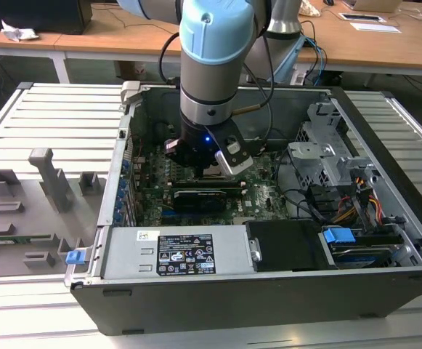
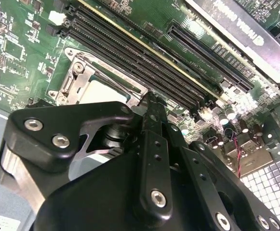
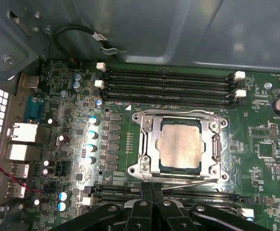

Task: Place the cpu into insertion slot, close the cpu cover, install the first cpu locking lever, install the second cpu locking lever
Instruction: 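Install the second cpu locking lever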

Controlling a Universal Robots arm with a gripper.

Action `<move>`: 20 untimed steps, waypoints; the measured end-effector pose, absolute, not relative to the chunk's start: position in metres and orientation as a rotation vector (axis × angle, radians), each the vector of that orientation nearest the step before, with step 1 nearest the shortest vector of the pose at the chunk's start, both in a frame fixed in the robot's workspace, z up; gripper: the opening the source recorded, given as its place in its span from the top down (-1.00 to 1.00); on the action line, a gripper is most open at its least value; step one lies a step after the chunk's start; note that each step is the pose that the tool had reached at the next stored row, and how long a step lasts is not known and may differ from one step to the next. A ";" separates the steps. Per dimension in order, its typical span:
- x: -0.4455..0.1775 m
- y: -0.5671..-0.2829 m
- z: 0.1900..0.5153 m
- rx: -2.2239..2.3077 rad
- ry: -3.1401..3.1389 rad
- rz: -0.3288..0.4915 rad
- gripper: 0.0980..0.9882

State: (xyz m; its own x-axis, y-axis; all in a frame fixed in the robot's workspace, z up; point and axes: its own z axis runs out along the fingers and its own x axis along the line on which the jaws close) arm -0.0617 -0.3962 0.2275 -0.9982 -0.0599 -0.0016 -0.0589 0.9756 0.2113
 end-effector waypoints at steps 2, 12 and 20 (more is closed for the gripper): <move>-0.062 -0.396 0.227 0.094 -3.118 -0.333 0.98; -0.062 -0.396 0.226 0.094 -3.118 -0.335 0.98; -0.063 -0.396 0.223 0.094 -3.117 -0.335 0.98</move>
State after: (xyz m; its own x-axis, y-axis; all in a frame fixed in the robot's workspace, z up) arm -0.0632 -0.3962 0.2234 -0.9982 -0.0599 -0.0017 -0.0589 0.9754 0.2126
